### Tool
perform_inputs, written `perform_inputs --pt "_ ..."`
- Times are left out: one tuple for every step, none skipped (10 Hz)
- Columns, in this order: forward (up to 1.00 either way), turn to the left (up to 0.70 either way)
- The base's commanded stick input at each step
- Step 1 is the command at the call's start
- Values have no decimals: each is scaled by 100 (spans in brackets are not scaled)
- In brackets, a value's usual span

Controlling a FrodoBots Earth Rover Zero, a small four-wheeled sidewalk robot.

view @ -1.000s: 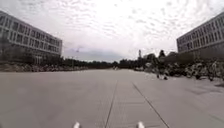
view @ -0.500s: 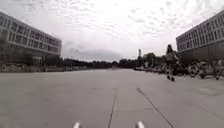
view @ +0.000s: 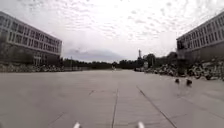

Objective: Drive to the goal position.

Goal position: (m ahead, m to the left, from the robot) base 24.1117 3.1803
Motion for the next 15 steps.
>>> perform_inputs --pt "70 0" --pt "70 0" --pt "70 0" --pt "70 0" --pt "70 0" --pt "70 0" --pt "70 0" --pt "70 0" --pt "70 0" --pt "70 0" --pt "70 0" --pt "70 0" --pt "70 0" --pt "70 0" --pt "70 0"
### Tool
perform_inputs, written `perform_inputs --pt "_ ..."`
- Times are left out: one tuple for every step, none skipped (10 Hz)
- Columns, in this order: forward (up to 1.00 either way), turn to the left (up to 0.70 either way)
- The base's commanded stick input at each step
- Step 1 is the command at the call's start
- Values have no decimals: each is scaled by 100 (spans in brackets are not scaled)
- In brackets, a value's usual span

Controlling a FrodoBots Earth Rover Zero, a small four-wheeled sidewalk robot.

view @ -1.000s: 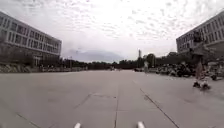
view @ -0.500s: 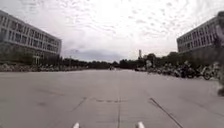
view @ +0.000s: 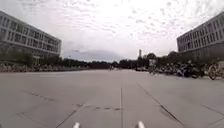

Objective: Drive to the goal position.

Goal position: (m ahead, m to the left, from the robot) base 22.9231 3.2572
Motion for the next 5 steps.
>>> perform_inputs --pt "70 0" --pt "70 0" --pt "70 0" --pt "70 0" --pt "70 0"
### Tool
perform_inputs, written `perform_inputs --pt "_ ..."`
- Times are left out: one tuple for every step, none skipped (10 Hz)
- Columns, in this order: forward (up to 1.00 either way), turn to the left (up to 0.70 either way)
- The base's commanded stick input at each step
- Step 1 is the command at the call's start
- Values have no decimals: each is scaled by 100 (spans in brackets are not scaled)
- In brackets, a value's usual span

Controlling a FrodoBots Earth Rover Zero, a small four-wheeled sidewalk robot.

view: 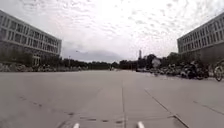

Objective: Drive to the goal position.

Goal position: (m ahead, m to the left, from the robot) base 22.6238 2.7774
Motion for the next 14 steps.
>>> perform_inputs --pt "70 0" --pt "70 0" --pt "70 0" --pt "70 0" --pt "70 0" --pt "70 0" --pt "70 0" --pt "70 0" --pt "70 0" --pt "70 0" --pt "70 0" --pt "70 0" --pt "70 0" --pt "70 0"
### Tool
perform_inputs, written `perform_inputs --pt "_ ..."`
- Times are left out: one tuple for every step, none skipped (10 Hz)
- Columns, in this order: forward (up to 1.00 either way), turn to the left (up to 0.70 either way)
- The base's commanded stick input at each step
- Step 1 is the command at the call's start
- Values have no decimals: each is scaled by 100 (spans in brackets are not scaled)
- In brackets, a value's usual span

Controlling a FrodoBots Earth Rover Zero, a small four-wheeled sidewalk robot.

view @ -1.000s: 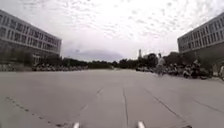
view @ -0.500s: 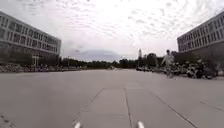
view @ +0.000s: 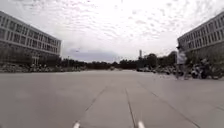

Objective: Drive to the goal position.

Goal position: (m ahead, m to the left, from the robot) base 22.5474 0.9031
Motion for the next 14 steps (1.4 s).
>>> perform_inputs --pt "70 0" --pt "70 0" --pt "70 0" --pt "70 0" --pt "70 0" --pt "70 0" --pt "70 0" --pt "70 0" --pt "70 0" --pt "70 0" --pt "70 0" --pt "70 0" --pt "70 0" --pt "70 0"
